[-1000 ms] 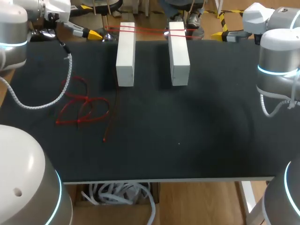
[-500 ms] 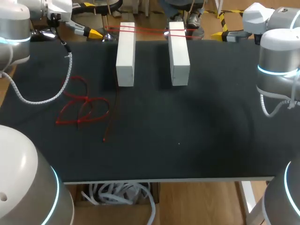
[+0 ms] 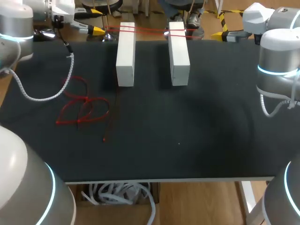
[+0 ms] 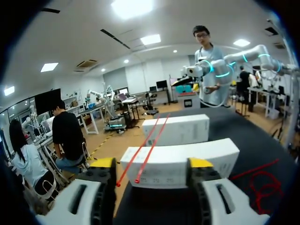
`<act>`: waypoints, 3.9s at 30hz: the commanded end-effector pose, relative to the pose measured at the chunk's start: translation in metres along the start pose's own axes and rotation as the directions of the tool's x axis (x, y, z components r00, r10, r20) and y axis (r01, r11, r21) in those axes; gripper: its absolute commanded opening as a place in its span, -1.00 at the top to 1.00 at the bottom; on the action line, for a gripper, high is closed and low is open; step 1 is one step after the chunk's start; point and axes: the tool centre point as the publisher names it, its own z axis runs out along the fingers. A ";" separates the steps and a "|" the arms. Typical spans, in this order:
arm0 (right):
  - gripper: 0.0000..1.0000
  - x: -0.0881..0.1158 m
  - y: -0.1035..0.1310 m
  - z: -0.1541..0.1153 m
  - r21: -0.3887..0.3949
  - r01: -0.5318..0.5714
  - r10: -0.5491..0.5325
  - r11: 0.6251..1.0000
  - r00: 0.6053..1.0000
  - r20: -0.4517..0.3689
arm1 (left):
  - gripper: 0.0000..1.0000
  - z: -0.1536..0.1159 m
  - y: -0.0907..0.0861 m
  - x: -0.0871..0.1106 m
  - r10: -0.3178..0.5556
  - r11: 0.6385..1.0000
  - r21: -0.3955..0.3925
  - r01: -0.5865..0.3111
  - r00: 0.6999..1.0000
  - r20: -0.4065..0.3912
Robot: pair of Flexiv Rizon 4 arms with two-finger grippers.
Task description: Grab the tape and strap the tape.
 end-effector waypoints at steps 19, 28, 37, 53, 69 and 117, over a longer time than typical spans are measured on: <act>-1.00 -0.001 0.000 -0.001 0.002 0.000 0.000 1.000 1.000 -0.004 | 0.44 0.025 0.026 -0.020 0.017 0.996 0.089 -0.004 0.991 -0.136; -1.00 -0.001 0.000 -0.001 0.002 0.000 0.000 1.000 1.000 -0.004 | 0.58 0.030 0.030 -0.022 0.013 0.995 0.098 0.002 0.989 -0.150; -1.00 -0.001 0.000 -0.001 0.002 0.000 0.000 1.000 1.000 -0.004 | 0.54 0.034 0.036 -0.023 0.010 0.995 0.104 0.007 0.987 -0.161; -1.00 -0.001 0.000 -0.001 0.002 0.000 0.000 1.000 1.000 -0.004 | 0.60 0.038 0.046 -0.027 0.022 0.993 0.118 -0.001 0.984 -0.176; -1.00 -0.001 0.000 -0.001 0.002 0.000 0.000 1.000 1.000 -0.004 | 0.59 0.037 0.055 -0.029 0.025 0.992 0.128 0.000 0.982 -0.190; -1.00 -0.001 0.000 -0.001 0.002 0.000 0.000 1.000 1.000 -0.004 | 1.00 0.047 0.057 -0.017 0.018 0.988 0.156 0.012 0.981 -0.191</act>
